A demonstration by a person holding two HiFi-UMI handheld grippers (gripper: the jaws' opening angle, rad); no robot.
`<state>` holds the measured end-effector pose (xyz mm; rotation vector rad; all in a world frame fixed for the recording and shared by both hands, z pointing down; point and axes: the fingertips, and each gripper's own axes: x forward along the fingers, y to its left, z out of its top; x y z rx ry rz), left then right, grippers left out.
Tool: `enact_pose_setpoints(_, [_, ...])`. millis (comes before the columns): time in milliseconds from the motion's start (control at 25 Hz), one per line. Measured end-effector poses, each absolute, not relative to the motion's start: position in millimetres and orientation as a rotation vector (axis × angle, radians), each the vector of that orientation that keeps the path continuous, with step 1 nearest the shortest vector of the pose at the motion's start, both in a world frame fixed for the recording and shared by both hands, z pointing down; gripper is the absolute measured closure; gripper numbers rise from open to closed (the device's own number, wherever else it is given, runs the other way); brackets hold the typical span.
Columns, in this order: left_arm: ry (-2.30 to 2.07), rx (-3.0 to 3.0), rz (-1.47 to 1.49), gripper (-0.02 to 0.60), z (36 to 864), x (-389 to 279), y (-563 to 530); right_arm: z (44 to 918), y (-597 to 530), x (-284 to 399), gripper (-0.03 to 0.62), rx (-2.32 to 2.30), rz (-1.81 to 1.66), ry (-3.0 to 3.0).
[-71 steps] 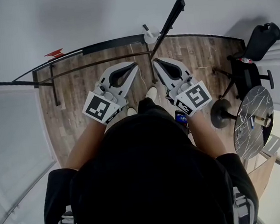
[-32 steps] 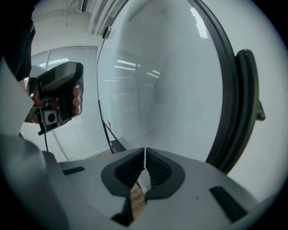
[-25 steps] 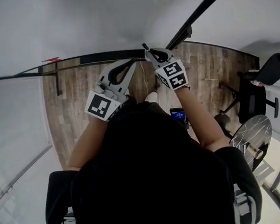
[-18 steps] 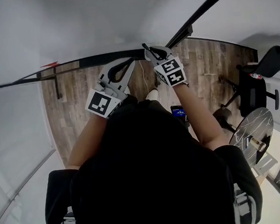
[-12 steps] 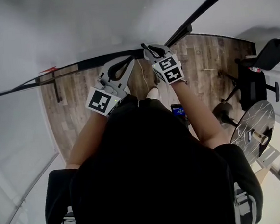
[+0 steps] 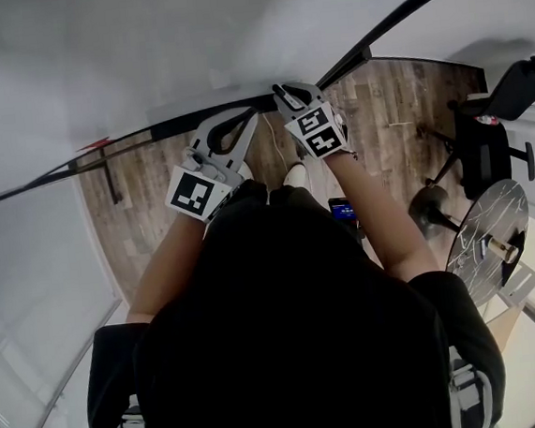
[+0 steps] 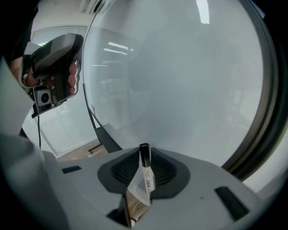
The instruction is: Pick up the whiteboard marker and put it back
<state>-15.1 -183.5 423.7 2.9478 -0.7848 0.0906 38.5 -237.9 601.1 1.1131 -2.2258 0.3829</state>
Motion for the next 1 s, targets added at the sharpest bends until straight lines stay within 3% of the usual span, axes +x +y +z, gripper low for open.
enact_pose_setpoints(1000, [-0.778,2.943,0.103,0.578,428.3,-31.0,-180.3,606.0,-241.1,39.9,0.531,1.151,0.325,-2.201])
